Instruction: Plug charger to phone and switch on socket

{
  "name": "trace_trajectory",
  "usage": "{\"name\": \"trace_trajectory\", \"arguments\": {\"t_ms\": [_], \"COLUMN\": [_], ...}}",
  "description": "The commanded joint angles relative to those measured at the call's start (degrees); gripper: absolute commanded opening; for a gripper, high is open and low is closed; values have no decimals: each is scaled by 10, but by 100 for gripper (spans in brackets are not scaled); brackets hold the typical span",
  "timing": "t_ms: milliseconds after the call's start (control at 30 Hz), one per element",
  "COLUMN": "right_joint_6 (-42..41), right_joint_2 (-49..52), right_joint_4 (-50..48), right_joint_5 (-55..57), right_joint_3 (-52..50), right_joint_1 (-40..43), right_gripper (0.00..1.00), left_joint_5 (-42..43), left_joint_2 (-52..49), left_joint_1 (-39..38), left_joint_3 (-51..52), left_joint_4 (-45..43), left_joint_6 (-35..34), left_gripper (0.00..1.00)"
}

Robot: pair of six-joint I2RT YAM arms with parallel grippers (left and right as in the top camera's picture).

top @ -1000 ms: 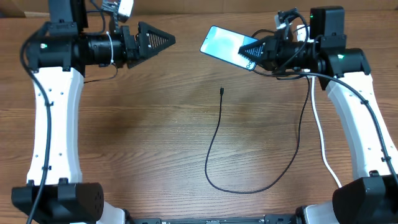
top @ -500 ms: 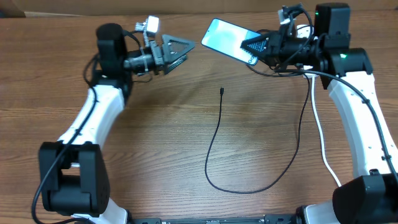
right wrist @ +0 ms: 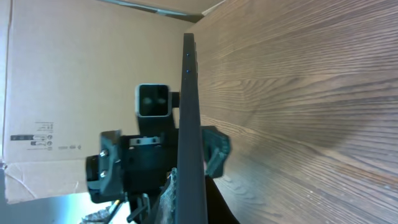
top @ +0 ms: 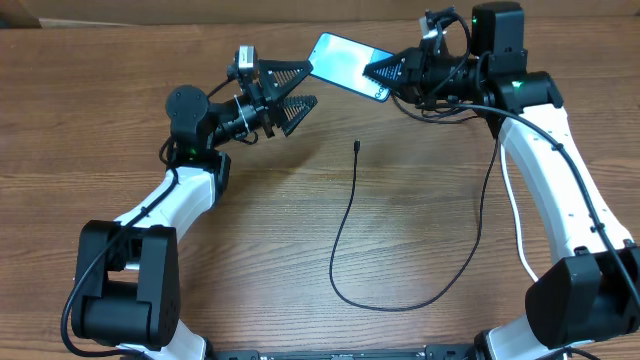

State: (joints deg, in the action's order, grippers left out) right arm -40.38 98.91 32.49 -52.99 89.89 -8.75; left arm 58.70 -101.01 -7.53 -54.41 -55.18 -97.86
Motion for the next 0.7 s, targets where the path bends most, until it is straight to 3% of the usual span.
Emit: {"name": "trace_trajectory", "arguments": {"t_ms": [0,333,667], "right_joint_6": [-19,-80,-131], "right_joint_2": [-8,-8,-8], "right_joint_4": [-8,-26,-32], "right_joint_5": [-10,79,143], "right_joint_3": [16,11,11], "right_joint_1": [-15,-80,-116], "right_gripper": [4,4,4], "left_joint_5": [-32,-100,-105], "left_joint_2": [12,12,12], "left_joint_1": [-1,-22,-24], "left_joint_3": [7,7,7], "left_joint_4": [-5,-47,-49], "left_joint_6": [-46,-89,-89], "left_gripper": [100,98,85]}}
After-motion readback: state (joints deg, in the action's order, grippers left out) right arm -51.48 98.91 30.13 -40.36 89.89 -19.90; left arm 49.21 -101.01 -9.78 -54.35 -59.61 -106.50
